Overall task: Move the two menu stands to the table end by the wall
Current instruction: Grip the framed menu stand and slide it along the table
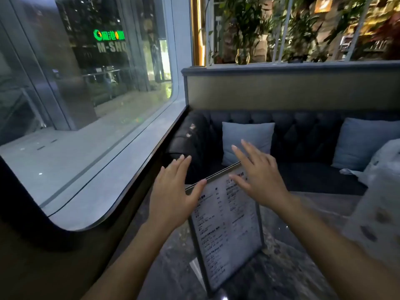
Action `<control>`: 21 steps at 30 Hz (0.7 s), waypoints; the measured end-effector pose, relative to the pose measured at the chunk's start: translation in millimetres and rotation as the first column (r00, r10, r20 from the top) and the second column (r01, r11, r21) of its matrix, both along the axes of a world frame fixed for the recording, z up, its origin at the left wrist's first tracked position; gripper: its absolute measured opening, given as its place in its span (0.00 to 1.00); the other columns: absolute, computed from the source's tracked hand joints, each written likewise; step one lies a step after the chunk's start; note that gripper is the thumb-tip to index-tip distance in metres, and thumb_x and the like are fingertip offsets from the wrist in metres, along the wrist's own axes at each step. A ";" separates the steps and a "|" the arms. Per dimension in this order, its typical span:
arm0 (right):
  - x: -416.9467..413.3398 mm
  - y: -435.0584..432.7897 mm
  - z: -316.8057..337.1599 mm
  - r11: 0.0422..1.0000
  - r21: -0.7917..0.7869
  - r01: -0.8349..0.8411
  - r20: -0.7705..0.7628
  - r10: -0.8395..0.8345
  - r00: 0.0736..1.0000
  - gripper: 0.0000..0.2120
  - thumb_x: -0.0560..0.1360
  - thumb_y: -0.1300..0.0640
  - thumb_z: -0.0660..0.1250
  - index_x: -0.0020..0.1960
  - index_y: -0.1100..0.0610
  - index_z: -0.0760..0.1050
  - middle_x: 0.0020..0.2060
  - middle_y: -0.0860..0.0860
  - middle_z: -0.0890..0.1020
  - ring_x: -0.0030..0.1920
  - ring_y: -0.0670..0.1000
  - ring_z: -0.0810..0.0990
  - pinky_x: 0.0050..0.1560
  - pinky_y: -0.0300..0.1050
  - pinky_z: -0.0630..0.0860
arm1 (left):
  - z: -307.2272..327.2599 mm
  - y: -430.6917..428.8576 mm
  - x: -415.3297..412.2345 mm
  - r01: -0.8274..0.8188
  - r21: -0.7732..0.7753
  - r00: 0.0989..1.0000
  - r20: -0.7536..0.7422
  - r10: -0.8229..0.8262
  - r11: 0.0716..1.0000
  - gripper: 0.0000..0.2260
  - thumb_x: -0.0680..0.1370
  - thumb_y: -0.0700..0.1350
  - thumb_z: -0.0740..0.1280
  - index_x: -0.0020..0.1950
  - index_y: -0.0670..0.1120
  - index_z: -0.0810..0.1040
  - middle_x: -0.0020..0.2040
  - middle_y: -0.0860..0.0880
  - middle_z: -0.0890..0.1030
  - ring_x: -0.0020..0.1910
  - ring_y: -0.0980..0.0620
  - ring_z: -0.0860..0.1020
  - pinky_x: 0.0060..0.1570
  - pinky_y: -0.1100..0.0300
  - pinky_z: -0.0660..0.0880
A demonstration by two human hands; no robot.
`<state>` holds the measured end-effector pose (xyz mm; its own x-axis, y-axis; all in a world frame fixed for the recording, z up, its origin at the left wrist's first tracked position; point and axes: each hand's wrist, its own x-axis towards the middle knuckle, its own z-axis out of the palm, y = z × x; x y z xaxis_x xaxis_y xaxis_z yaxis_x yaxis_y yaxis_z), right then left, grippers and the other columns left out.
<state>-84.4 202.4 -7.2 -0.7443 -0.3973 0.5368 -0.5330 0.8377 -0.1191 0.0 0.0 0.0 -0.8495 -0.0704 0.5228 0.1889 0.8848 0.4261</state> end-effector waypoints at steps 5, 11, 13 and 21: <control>-9.3 -0.3 -17.9 0.997 0.076 -0.021 0.158 0.009 0.987 0.31 0.75 0.41 0.57 0.73 0.48 0.51 0.75 0.50 0.57 0.74 0.47 0.50 0.70 0.49 0.50 | -17.2 -2.2 1.4 0.050 0.078 0.987 0.150 -0.061 0.996 0.19 0.76 0.55 0.62 0.66 0.53 0.69 0.62 0.52 0.77 0.59 0.54 0.75 0.56 0.54 0.74; -14.3 -0.7 -17.6 0.997 0.071 -0.020 0.139 0.010 0.990 0.26 0.74 0.40 0.56 0.69 0.48 0.61 0.70 0.48 0.66 0.73 0.47 0.57 0.67 0.51 0.55 | -22.3 -6.9 0.2 0.003 0.103 0.993 0.118 -0.015 0.995 0.14 0.77 0.51 0.61 0.63 0.55 0.73 0.55 0.52 0.82 0.50 0.50 0.78 0.47 0.52 0.77; -13.8 -0.1 -16.4 0.998 0.066 -0.021 0.132 0.013 0.991 0.24 0.74 0.40 0.57 0.68 0.48 0.62 0.69 0.47 0.68 0.71 0.46 0.60 0.66 0.51 0.56 | -22.7 -7.3 -0.6 -0.001 0.094 0.994 0.112 -0.009 0.996 0.14 0.77 0.51 0.62 0.63 0.55 0.74 0.53 0.52 0.82 0.50 0.50 0.79 0.45 0.53 0.77; -10.7 6.8 -13.7 0.999 0.051 0.019 0.133 -0.025 0.991 0.25 0.73 0.41 0.60 0.67 0.48 0.64 0.65 0.47 0.70 0.67 0.48 0.64 0.62 0.51 0.58 | -22.4 -7.6 -15.5 -0.033 0.040 0.990 0.140 0.027 0.999 0.13 0.78 0.51 0.60 0.62 0.57 0.73 0.46 0.52 0.80 0.44 0.51 0.77 0.38 0.55 0.74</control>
